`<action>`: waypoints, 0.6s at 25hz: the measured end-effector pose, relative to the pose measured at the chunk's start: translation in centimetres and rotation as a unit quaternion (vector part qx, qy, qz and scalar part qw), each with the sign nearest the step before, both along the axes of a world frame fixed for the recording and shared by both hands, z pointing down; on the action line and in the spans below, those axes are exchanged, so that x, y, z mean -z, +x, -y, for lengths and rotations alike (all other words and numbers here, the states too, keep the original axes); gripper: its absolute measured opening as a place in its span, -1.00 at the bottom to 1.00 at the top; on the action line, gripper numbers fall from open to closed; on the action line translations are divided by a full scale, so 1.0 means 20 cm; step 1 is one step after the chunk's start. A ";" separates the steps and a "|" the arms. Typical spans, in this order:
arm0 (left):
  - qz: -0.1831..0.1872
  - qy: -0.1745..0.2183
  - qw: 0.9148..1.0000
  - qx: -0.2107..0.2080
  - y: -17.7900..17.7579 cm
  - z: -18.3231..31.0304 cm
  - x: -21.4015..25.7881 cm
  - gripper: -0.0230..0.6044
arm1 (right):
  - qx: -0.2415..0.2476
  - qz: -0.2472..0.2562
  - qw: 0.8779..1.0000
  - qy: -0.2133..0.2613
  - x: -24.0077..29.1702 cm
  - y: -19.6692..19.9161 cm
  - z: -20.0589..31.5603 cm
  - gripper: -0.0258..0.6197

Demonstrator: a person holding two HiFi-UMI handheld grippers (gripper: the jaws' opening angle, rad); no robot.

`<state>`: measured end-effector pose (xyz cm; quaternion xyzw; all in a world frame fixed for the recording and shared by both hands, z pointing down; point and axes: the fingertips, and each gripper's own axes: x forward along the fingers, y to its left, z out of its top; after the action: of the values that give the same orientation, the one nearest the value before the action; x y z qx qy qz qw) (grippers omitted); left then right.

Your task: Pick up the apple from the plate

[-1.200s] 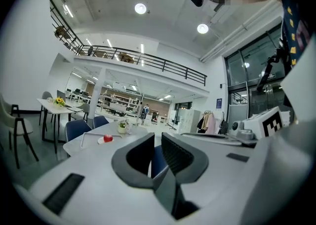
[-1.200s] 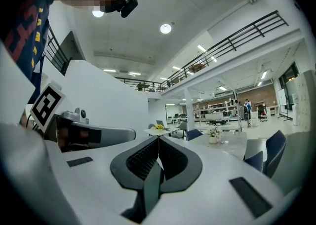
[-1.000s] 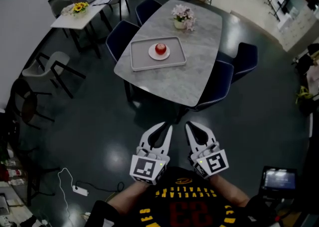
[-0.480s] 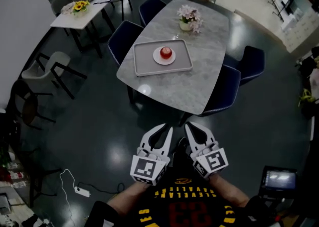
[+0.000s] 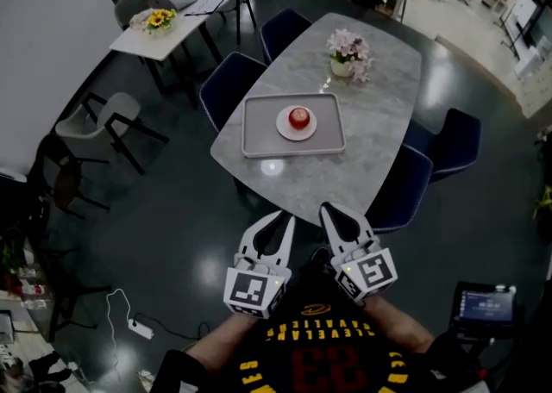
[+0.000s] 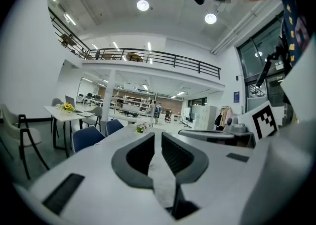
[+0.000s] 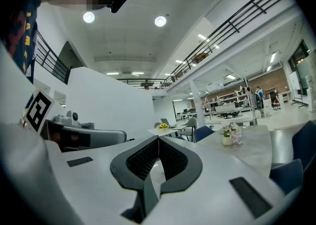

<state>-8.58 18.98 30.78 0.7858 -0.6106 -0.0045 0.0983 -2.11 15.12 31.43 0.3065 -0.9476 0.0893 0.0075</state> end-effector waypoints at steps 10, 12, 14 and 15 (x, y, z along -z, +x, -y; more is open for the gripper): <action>0.015 -0.015 0.999 0.036 0.10 0.38 -0.02 -0.78 | 0.028 -0.004 1.000 -0.012 -0.04 0.10 0.42 -0.90; 0.016 -0.011 0.999 0.045 0.10 0.44 -0.01 -0.78 | 0.030 -0.003 0.999 -0.012 -0.03 0.12 0.48 -0.90; 0.020 -0.015 0.998 0.051 0.10 0.49 0.00 -0.78 | 0.032 -0.001 0.999 -0.012 -0.04 0.14 0.53 -0.90; 0.021 -0.020 0.998 0.053 0.10 0.50 0.01 -0.78 | 0.032 0.000 0.999 -0.012 -0.04 0.14 0.55 -0.90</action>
<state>-6.66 8.89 30.61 0.7499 -0.6535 0.0189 0.1010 0.77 4.02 32.27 0.2760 -0.9558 0.1005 0.0144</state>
